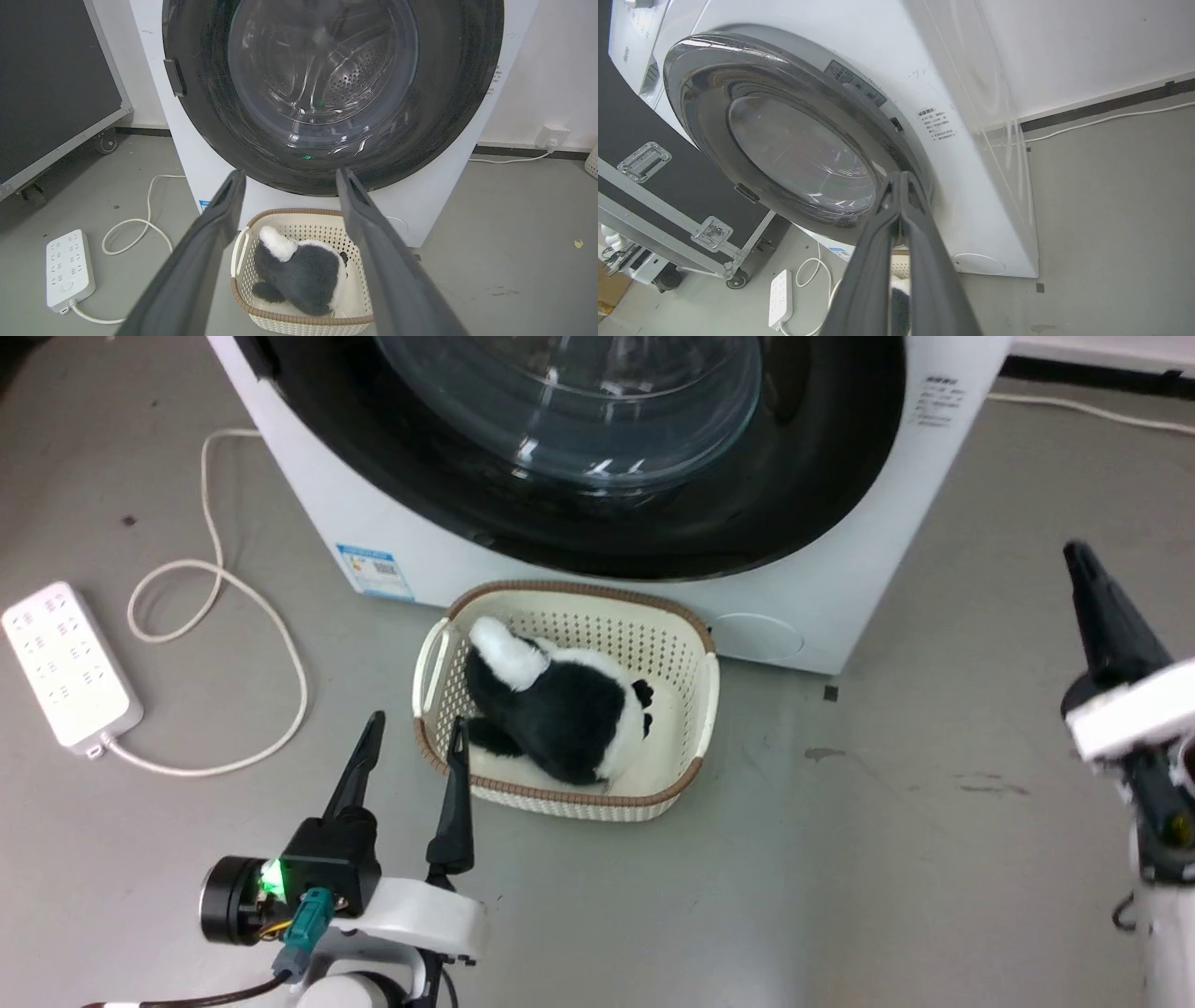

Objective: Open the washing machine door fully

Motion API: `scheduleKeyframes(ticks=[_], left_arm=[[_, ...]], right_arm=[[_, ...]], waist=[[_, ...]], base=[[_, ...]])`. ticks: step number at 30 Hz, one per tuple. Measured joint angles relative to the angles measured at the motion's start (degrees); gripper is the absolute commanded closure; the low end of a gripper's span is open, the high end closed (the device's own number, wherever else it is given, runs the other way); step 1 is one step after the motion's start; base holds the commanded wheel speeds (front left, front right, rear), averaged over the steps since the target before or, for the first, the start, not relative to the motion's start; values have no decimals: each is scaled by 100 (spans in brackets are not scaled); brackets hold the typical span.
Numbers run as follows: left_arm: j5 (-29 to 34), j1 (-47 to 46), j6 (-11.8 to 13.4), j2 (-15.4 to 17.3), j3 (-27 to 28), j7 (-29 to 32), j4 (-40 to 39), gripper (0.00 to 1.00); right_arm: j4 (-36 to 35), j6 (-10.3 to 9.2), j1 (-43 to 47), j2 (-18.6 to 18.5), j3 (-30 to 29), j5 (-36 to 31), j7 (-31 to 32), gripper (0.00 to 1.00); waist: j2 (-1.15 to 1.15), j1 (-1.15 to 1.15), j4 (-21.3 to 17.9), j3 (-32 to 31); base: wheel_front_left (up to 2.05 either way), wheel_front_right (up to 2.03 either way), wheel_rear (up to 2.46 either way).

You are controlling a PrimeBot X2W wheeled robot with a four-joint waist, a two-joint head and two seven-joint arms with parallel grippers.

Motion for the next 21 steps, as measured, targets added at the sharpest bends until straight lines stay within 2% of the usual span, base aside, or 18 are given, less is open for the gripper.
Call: scheduleKeyframes(ticks=[12, 21], left_arm=[[-83, -214, 144, -1, -218, -140, -134, 0], [-116, -318, 201, -1, -402, -246, -166, 0]], right_arm=[[1336, -1, -1501, -11, -350, 840, 1055, 100], [2491, -2, -2515, -267, -604, 1114, 1677, 100]], waist=[[0, 0, 265, 376], [0, 0, 476, 593]], base=[[0, 0, 0], [0, 0, 0]])
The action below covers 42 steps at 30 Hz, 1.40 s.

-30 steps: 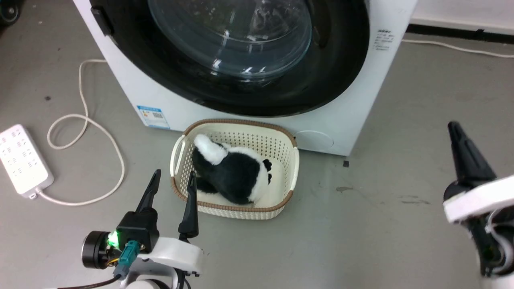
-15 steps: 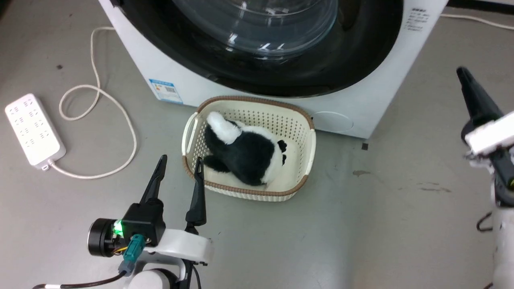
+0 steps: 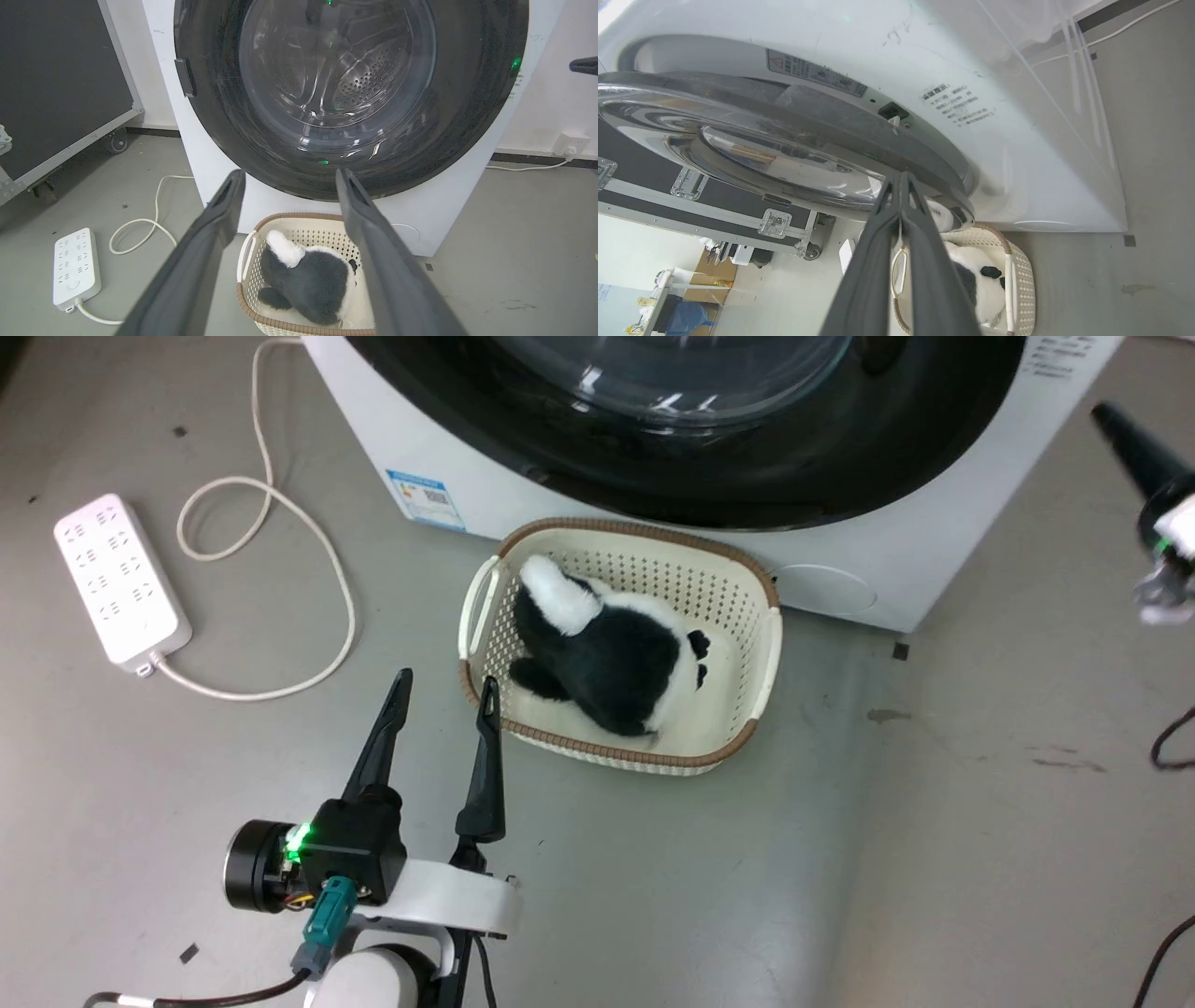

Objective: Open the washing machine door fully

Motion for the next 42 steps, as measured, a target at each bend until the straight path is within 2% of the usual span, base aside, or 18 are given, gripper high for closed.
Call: scheduleKeyframes(ticks=[17, 27, 36, 42], left_arm=[[-87, -271, 201, 1, -325, -201, -83, 0], [-133, -488, 276, 1, -420, -320, -134, 0], [-163, -569, 344, 2, -623, -422, -40, 0], [-202, -543, 334, 0, -690, -465, 142, 0]], right_arm=[[1540, 0, -1945, -242, -510, 494, 862, 100], [2288, 0, -2764, -428, -678, 658, 1416, 100], [2596, -1, -2702, -454, -851, 965, 1989, 100], [2232, 0, -1939, -223, -834, 1071, 2291, 100]], waist=[[0, 0, 366, 525], [0, 0, 568, 810], [0, 0, 599, 698], [0, -1, 523, 353]], base=[[0, 0, 0], [0, 0, 0], [0, 0, 0], [0, 0, 0]])
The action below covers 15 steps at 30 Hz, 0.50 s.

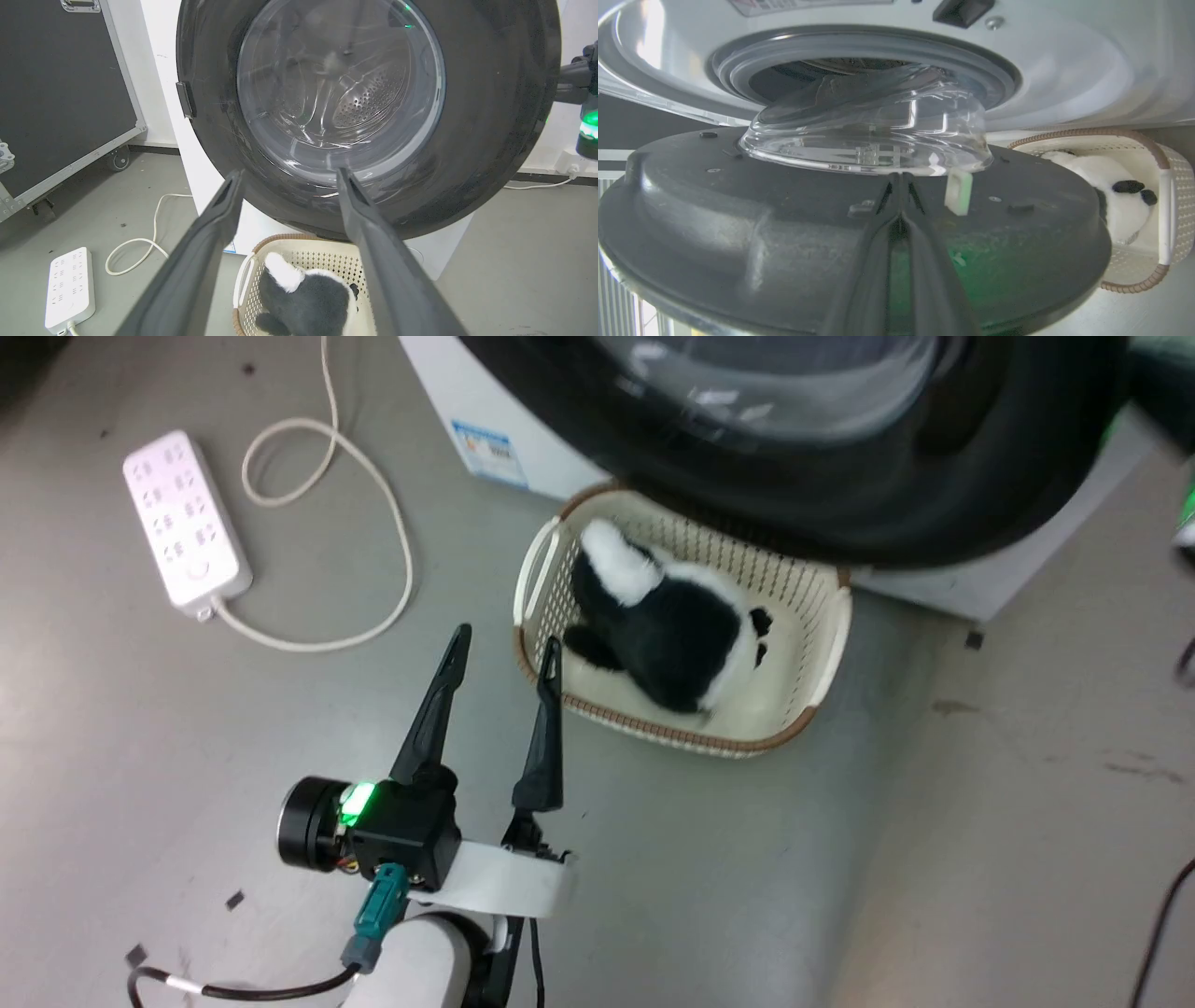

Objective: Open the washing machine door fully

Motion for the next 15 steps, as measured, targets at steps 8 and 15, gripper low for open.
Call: scheduleKeyframes(ticks=[8, 15], left_arm=[[40, 406, -224, 0, 205, -1, 236, 0], [119, 704, -391, -1, 308, -1, 435, 0]], right_arm=[[-823, 0, 1310, 822, 134, 36, 308, 100], [-1557, -2, 2275, 1180, 444, 168, 611, 100]], waist=[[0, -1, -215, -594], [0, -1, -339, -1067]], base=[[0, 0, 0], [0, 0, 0]])
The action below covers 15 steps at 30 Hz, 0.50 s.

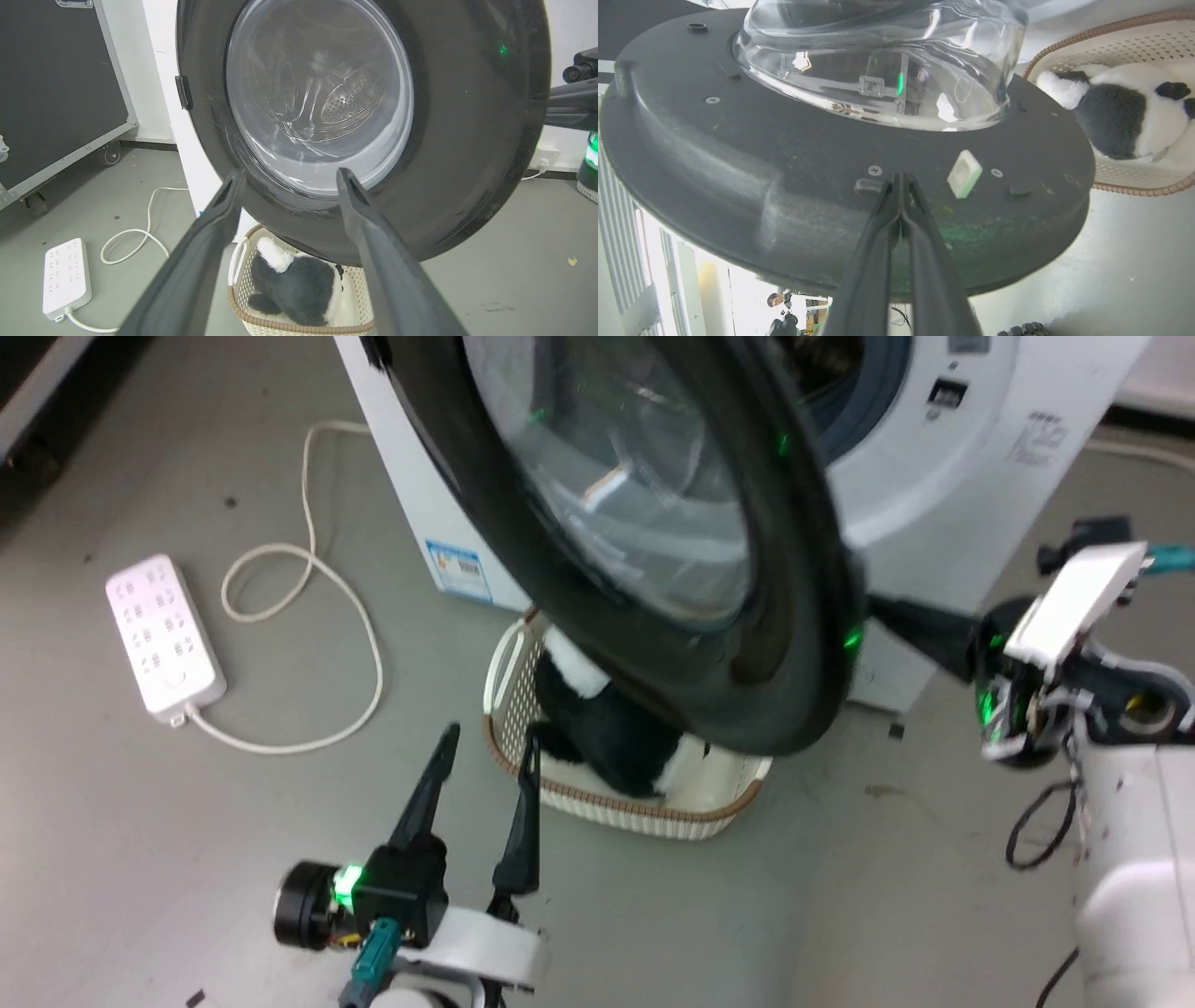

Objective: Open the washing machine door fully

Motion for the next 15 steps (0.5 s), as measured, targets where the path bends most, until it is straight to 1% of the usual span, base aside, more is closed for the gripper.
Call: scheduleKeyframes(ticks=[2, 3, 8, 11, 15], left_arm=[[-56, 107, -103, 0, 22, -1, 112, 0], [-93, 146, -164, 0, 25, -1, 179, 0], [-288, 235, -531, -1, 31, -4, 546, 0], [-348, 235, -670, -1, 38, -4, 659, 0], [-404, 235, -780, -1, 59, -5, 789, 0]], right_arm=[[-202, 1, 248, 9, 193, 141, 69, 100], [-242, -1, 370, 7, 356, 342, 85, 100], [-434, -7, 941, 7, 1357, 1225, -205, 100], [-544, -7, 1133, 26, 1913, 1568, -445, 100], [-641, -7, 1277, 34, 2507, 1878, -732, 100]], waist=[[0, -1, -21, -116], [0, 0, -26, -171], [0, 0, 10, -387], [0, 0, 60, -439], [0, 1, 123, -452]], base=[[0, 0, 0], [0, 0, 0], [0, 0, 0], [0, 0, 0], [0, 0, 0]])
